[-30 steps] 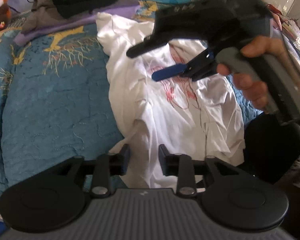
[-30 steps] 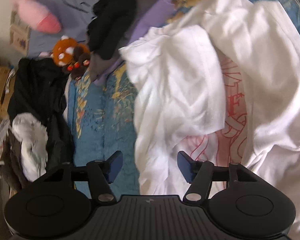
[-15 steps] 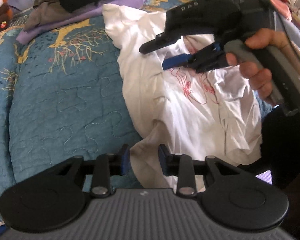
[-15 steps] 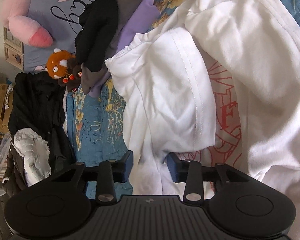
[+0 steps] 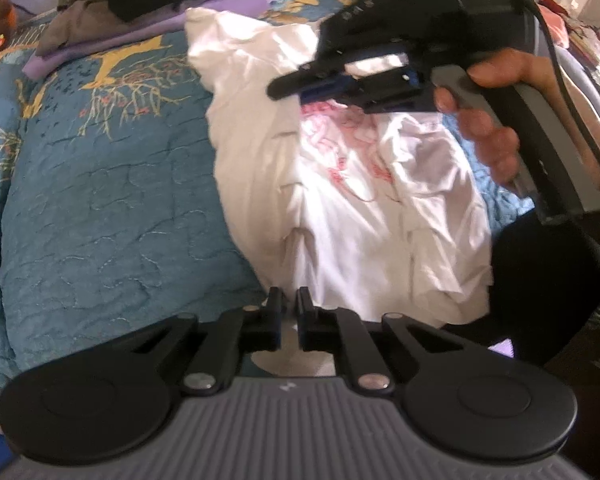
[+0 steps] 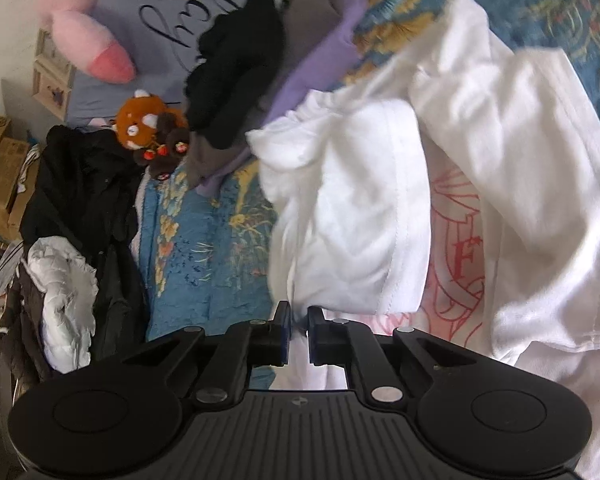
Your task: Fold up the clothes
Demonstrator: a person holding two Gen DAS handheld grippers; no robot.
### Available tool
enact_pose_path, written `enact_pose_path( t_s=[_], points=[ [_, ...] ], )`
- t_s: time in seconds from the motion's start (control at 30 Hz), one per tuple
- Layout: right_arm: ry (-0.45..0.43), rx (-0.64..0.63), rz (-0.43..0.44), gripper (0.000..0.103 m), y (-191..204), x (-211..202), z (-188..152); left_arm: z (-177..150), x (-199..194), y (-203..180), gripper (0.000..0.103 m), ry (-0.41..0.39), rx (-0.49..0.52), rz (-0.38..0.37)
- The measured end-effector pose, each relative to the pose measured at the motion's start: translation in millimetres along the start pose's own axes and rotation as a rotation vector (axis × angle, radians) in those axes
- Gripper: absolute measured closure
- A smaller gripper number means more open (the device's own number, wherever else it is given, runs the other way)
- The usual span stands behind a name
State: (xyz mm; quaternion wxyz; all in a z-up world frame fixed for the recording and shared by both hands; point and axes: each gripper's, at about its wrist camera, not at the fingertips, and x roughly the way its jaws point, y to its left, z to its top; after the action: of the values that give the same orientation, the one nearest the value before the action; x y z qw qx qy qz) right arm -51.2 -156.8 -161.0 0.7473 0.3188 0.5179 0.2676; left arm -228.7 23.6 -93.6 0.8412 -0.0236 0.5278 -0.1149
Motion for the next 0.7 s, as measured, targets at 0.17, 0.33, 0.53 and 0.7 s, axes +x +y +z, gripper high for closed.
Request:
enact_pose_path(
  t_s=[0.17,0.33,0.53,0.7],
  points=[
    [-0.013,-0.058,-0.041,0.095,11.8,-14.3,-0.1,-6.8,-9.2,-20.9,0.097,0.007,0.042,-0.041],
    [0.000,-0.043,-0.206,0.095,-9.8,-10.7,0.7,-10.5,5.7,-37.1,0.097,0.081,0.077,-0.055],
    [-0.019,-0.068,-0.229,0.095,-17.8,-10.4,-0.2,-9.0,-8.8,-55.9,0.095,0.019,0.159,-0.117],
    [-0.029,-0.095,-0.232,0.094,-10.8,-14.8,4.7,-6.8,-24.0,-35.4,0.094,-0.045,0.135,-0.009]
  ],
)
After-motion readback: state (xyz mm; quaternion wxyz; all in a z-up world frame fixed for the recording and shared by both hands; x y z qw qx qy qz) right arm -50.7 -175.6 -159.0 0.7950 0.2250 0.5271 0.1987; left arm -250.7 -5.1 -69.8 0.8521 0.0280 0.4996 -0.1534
